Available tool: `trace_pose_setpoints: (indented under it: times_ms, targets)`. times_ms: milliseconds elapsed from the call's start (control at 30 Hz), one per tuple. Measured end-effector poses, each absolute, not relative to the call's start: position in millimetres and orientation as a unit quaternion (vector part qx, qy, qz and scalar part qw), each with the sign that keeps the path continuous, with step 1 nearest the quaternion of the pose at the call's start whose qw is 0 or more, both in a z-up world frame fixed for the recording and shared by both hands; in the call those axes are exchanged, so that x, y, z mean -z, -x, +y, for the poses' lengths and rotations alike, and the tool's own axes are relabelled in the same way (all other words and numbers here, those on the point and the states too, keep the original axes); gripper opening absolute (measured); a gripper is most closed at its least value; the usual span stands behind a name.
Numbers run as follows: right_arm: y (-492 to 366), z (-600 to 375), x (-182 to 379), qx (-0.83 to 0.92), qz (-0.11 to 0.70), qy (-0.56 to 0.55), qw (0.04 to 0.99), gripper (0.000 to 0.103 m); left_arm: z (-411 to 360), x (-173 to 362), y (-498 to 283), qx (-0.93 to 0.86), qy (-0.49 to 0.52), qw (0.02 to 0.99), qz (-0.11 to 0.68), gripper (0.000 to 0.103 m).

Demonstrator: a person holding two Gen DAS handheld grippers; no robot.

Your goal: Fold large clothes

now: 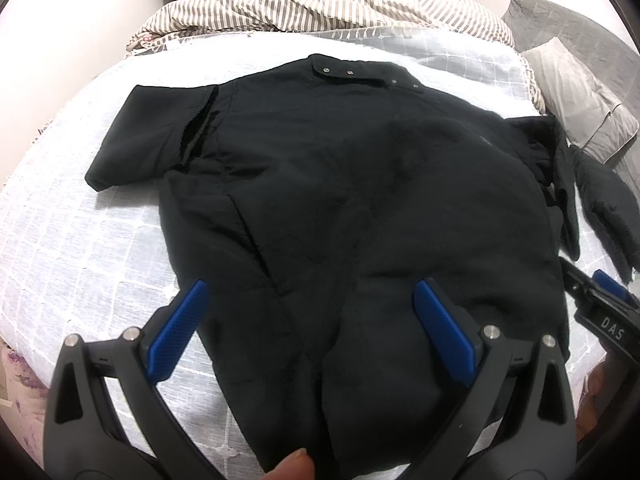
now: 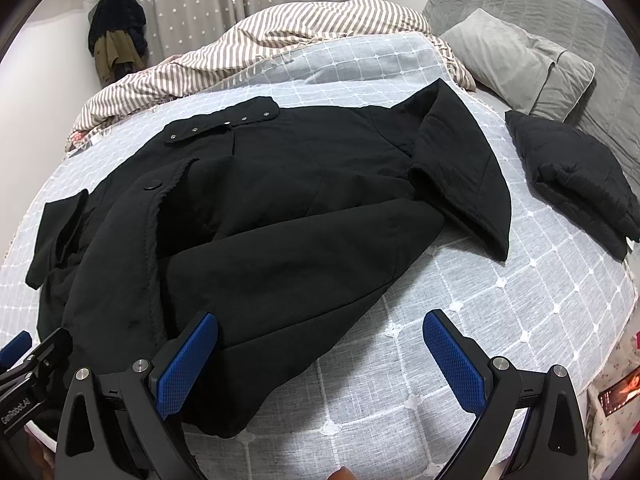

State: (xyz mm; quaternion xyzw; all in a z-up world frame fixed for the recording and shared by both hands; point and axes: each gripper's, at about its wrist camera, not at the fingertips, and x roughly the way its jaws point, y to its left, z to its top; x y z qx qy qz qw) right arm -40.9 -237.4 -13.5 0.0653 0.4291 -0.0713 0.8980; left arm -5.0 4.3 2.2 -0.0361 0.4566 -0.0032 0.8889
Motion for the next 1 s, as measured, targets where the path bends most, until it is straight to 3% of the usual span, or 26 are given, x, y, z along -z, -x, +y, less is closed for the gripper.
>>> trace_pose_setpoints:
  times_ms: [467,1000]
  targets:
    - [39,-280,9,0.003,0.396,-0.159,0.904,0.103,48,-5,7,0.043,0.153,0.894,0.418,0.102]
    - [6,-289,47,-0.103,0.451,-0.321,0.826,0.103,120,32,-1,0.006,0.222,0.846,0.484,0.102]
